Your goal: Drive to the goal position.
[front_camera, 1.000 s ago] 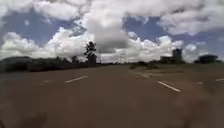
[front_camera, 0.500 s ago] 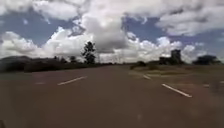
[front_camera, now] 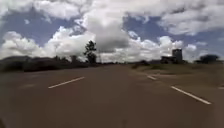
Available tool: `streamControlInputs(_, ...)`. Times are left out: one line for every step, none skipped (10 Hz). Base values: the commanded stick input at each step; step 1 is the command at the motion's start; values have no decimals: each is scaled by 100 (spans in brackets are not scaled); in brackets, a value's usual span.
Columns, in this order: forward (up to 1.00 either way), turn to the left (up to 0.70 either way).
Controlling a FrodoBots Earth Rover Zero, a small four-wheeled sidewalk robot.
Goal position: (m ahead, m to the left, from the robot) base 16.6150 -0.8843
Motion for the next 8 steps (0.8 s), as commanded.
streamControlInputs(100,0)
streamControlInputs(100,0)
streamControlInputs(100,-1)
streamControlInputs(100,-18)
streamControlInputs(100,-35)
streamControlInputs(100,-5)
streamControlInputs(100,0)
streamControlInputs(100,0)
